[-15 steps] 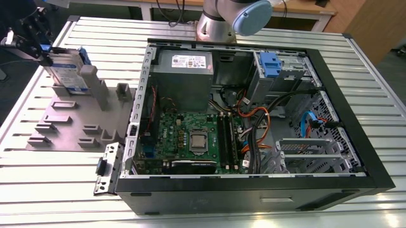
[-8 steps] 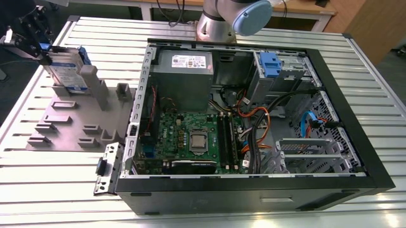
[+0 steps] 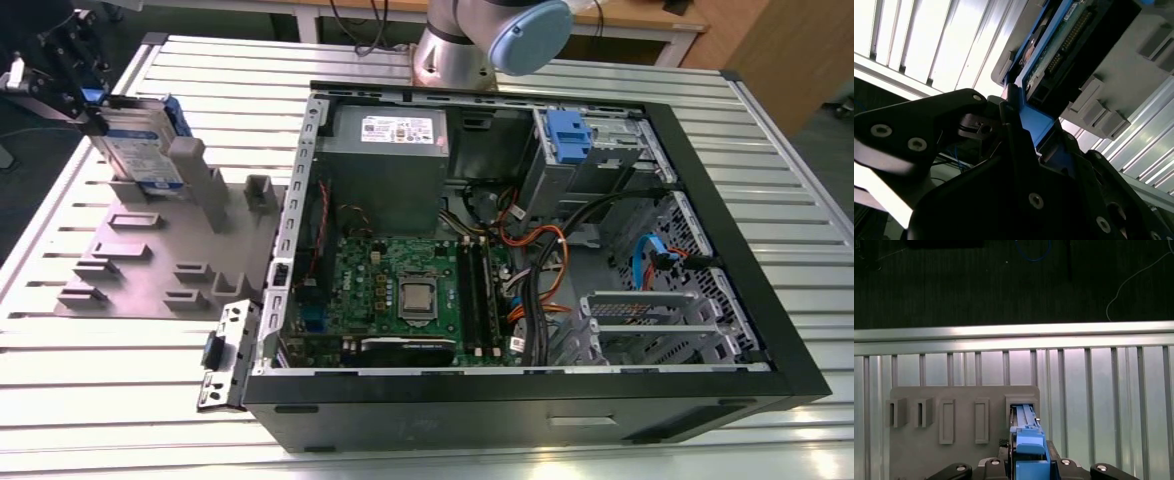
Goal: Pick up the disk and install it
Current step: 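Pick up the disk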
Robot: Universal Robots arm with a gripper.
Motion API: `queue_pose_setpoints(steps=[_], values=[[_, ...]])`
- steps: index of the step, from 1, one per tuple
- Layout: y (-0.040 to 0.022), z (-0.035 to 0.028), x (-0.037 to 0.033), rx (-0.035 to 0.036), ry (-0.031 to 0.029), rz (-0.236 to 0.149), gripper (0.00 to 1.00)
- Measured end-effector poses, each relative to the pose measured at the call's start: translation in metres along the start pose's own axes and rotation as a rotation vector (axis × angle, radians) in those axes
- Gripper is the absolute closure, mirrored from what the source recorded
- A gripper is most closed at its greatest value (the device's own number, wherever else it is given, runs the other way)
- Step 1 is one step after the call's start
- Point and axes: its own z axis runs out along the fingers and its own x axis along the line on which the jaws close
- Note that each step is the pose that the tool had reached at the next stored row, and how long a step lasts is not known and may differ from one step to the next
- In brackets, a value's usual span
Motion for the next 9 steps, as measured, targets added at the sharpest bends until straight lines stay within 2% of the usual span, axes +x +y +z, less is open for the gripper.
queue_pose_setpoints(steps=[9], values=[[0.0000, -0.0021, -0.0001, -0.0001, 0.0001, 0.000, 0.64]])
